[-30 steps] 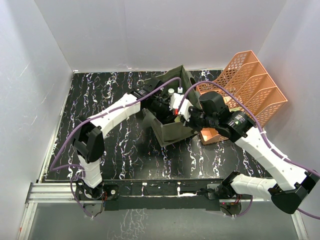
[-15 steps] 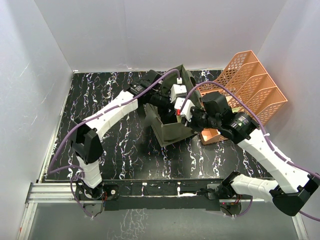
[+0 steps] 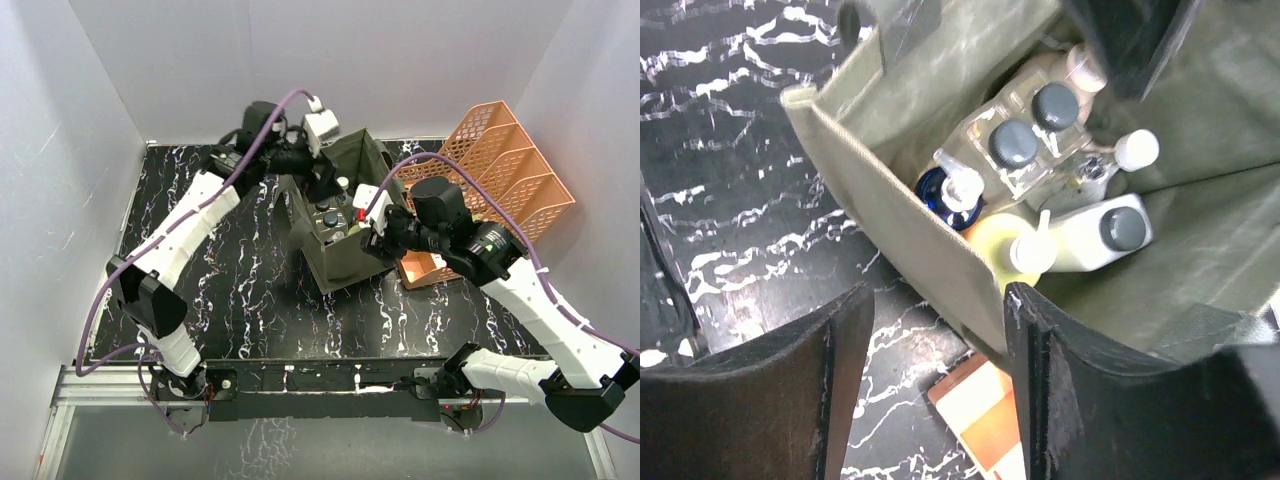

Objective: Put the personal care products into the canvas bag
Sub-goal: Place the care product in the canvas bag.

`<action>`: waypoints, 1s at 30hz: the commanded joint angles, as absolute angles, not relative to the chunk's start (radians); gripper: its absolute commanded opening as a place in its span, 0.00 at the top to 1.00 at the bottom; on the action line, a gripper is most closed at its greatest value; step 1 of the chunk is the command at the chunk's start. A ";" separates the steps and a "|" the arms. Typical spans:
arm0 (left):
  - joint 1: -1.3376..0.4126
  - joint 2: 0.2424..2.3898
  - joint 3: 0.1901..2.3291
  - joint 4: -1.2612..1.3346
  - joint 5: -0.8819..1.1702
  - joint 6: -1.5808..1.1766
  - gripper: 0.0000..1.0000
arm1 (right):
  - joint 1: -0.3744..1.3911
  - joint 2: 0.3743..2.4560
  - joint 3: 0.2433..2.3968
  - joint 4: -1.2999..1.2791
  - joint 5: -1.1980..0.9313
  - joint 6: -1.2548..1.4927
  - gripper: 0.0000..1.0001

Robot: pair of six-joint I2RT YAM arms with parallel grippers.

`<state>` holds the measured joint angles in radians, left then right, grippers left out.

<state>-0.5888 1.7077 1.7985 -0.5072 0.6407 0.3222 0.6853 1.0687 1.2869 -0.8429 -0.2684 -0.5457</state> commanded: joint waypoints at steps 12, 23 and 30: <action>-0.203 1.507 1.857 -0.446 0.161 0.113 0.03 | 0.407 1.131 1.495 -0.536 0.001 -0.181 0.22; -0.102 1.460 1.733 -0.258 0.042 0.124 0.03 | 0.275 1.124 1.437 -0.311 0.106 -0.168 0.01; -0.103 1.415 1.713 -0.229 0.045 0.141 0.03 | 0.220 1.125 1.466 -0.295 0.094 -0.185 0.01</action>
